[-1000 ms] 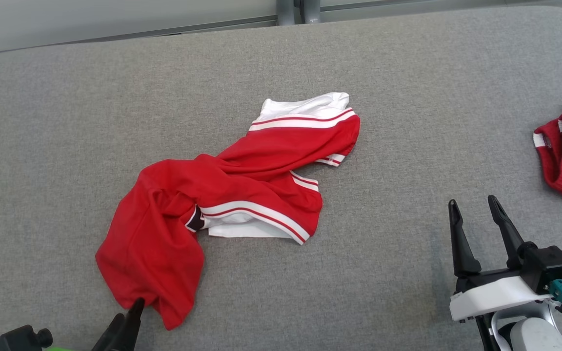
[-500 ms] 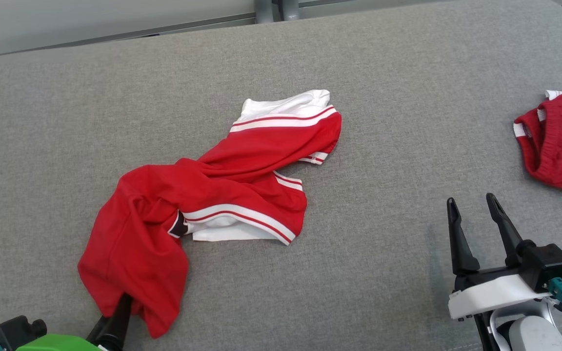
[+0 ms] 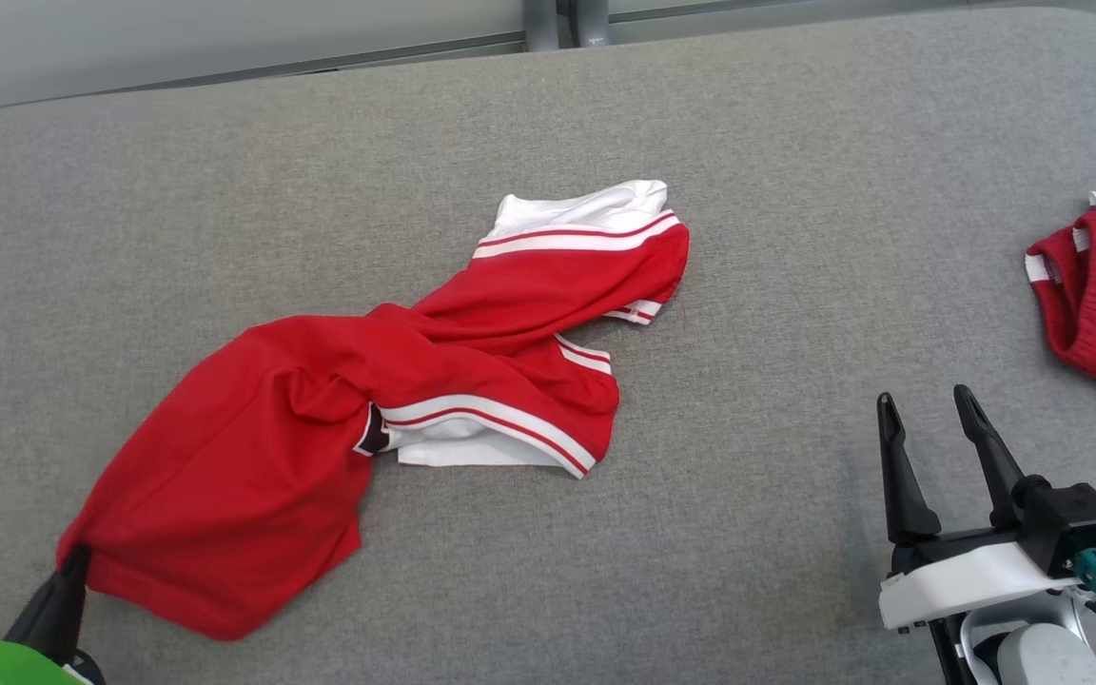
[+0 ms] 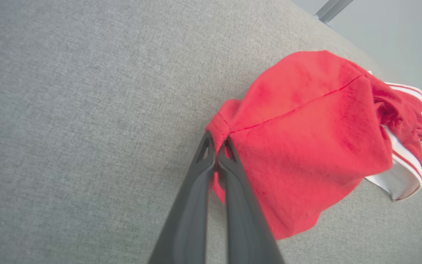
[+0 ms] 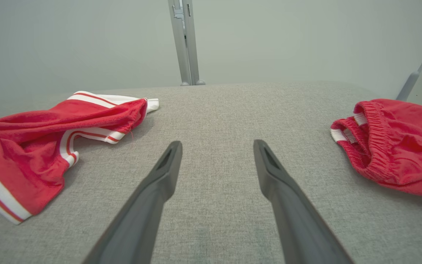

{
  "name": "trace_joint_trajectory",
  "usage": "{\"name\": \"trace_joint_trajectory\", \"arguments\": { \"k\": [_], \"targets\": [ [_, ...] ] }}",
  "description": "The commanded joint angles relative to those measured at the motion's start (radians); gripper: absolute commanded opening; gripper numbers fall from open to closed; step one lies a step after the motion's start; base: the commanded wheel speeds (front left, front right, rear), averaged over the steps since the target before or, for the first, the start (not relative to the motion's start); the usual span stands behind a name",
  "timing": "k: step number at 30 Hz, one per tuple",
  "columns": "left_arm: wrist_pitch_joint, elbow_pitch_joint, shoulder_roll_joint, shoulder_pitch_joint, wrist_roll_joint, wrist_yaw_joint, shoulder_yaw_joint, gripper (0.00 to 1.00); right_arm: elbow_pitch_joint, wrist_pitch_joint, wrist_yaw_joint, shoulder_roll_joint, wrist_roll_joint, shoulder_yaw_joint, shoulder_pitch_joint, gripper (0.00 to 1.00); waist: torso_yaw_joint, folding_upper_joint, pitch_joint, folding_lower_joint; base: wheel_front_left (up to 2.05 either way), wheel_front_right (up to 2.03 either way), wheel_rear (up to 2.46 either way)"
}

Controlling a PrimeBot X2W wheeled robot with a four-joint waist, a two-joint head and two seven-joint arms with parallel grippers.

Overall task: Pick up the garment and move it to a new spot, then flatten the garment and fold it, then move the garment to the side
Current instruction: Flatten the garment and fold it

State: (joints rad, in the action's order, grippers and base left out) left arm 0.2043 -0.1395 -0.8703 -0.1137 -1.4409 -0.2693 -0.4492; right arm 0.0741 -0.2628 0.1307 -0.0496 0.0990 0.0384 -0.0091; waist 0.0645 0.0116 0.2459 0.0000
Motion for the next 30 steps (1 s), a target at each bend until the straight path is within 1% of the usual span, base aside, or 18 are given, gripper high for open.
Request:
{"name": "trace_joint_trajectory", "arguments": {
  "k": [1,4,6,7,9,13,14,15,17,18,19,22,23,25,27,30],
  "targets": [
    [0.001,-0.010,-0.010,-0.012,0.002,-0.007,0.008,0.00,-0.002,-0.003,0.000,-0.002,0.002,-0.001,-0.002,1.00,-0.010,-0.0116,-0.001,0.0000,0.00,0.00,0.00],
    [-0.008,-0.045,-0.070,-0.027,0.007,-0.026,0.034,0.00,0.000,-0.003,0.000,-0.002,-0.001,-0.003,-0.006,1.00,-0.022,-0.0116,-0.002,0.0000,0.00,0.00,0.00],
    [-0.022,-0.055,-0.102,-0.035,0.023,-0.041,0.030,0.00,0.002,-0.003,0.000,-0.002,-0.002,-0.004,-0.010,1.00,-0.024,-0.0116,-0.001,0.0000,0.00,0.00,0.00],
    [-0.032,-0.057,-0.103,-0.039,0.023,-0.047,0.023,0.00,0.003,-0.003,0.000,-0.002,-0.002,-0.006,-0.013,1.00,-0.025,-0.0116,0.001,0.0000,0.00,0.00,0.00],
    [-0.056,-0.045,-0.089,-0.043,0.009,-0.029,0.001,0.00,0.005,-0.003,0.000,-0.002,-0.001,-0.009,-0.018,1.00,-0.023,-0.0116,0.005,0.0000,0.00,0.00,0.00],
    [-0.080,0.022,-0.031,-0.012,-0.014,0.005,-0.031,0.00,0.011,-0.003,0.000,-0.002,0.007,-0.021,-0.017,1.00,-0.016,-0.0116,0.012,0.0000,0.00,0.00,0.00],
    [-0.079,0.042,-0.015,-0.002,-0.015,0.011,-0.034,0.02,0.010,-0.003,0.000,-0.002,0.007,-0.022,-0.017,1.00,-0.015,-0.0116,0.013,0.0000,0.00,0.00,0.00],
    [-0.077,0.063,-0.002,0.008,-0.015,0.016,-0.038,0.15,0.012,-0.003,0.000,-0.002,0.006,-0.021,-0.016,1.00,-0.013,-0.0116,0.015,0.0000,0.00,0.00,0.00],
    [-0.075,0.098,0.018,0.018,-0.011,0.029,-0.046,0.36,0.012,-0.003,0.000,-0.002,0.004,-0.019,-0.014,1.00,-0.010,-0.0116,0.015,0.0000,0.00,0.00,0.00],
    [-0.069,0.116,0.027,0.025,-0.008,0.028,-0.045,0.56,0.011,-0.003,0.000,-0.002,0.002,-0.018,-0.013,1.00,-0.009,-0.0116,0.015,0.0000,0.00,0.00,0.00],
    [-0.064,0.133,0.031,0.032,0.000,0.025,-0.046,1.00,0.011,-0.003,0.000,-0.002,0.000,-0.015,-0.012,1.00,-0.008,-0.0116,0.015,0.0000,0.00,0.00,0.00],
    [-0.039,0.176,0.050,0.045,0.009,0.004,-0.037,1.00,0.010,-0.003,0.000,-0.002,-0.007,-0.011,-0.010,1.00,-0.008,-0.0116,0.011,0.0000,0.00,0.00,0.00],
    [-0.026,0.187,0.047,0.045,0.021,-0.012,-0.033,1.00,0.009,-0.003,0.000,-0.002,-0.009,-0.011,-0.009,1.00,-0.008,-0.0116,0.010,0.0000,0.00,0.00,0.00],
    [-0.002,0.194,0.035,0.040,0.047,-0.057,-0.021,1.00,0.007,-0.003,0.000,-0.002,-0.011,-0.009,-0.008,1.00,-0.009,-0.0116,0.005,0.0000,0.00,0.00,0.00],
    [0.015,0.165,0.035,0.027,0.055,-0.094,-0.008,1.00,0.006,-0.003,0.000,-0.002,-0.013,-0.007,-0.003,1.00,-0.011,-0.0116,-0.001,0.0000,0.00,0.00,0.00],
    [0.030,0.087,-0.008,0.004,0.113,-0.172,-0.004,1.00,0.004,-0.003,0.000,-0.002,-0.017,-0.009,-0.001,1.00,-0.013,-0.0116,-0.002,0.0000,0.00,0.00,0.00]
  ]
}}
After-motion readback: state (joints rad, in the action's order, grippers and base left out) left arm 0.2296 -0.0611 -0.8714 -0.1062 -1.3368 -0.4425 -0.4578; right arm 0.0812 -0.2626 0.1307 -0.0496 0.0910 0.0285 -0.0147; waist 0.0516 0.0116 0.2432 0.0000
